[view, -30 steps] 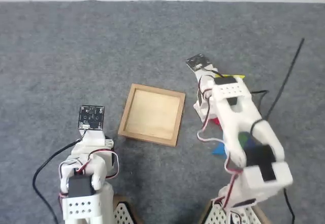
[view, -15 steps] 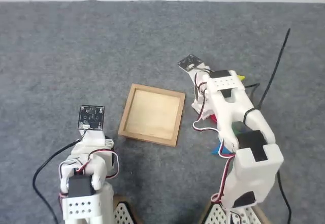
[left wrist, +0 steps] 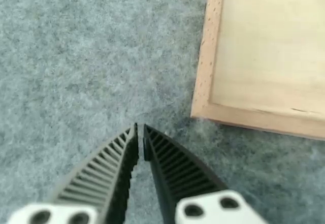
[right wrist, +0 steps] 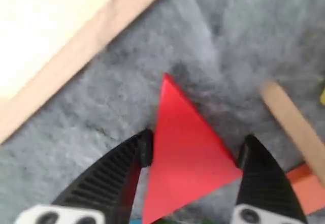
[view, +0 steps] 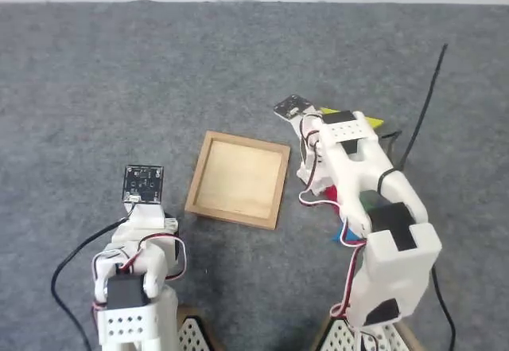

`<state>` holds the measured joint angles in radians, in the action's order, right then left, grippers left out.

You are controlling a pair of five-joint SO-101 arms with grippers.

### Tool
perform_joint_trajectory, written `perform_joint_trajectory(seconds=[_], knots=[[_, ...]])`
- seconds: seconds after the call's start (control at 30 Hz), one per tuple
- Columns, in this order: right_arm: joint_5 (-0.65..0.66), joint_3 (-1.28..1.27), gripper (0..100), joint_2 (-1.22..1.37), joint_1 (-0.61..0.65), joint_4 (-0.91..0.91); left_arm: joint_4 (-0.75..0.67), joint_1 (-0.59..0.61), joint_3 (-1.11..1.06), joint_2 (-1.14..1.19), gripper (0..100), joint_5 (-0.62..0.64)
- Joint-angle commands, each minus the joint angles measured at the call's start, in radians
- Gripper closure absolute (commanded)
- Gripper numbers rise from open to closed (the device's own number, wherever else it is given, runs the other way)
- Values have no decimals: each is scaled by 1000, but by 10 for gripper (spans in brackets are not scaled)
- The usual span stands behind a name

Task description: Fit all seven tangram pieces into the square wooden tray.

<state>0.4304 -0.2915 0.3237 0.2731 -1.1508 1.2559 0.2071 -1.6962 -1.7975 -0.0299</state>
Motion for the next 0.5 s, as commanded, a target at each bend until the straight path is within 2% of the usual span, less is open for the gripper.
perform_joint_trajectory(seconds=[0.0,0.13,0.33,0.47], knots=[[-52,-20,686,4,2,-28,5,5,13,-18,982,17],[-40,-28,697,4,2,-36,5,5,13,-18,982,17],[-137,-31,681,-25,-45,-12,5,5,13,-18,982,17],[-135,-95,666,-71,-36,21,5,5,13,-18,982,17]])
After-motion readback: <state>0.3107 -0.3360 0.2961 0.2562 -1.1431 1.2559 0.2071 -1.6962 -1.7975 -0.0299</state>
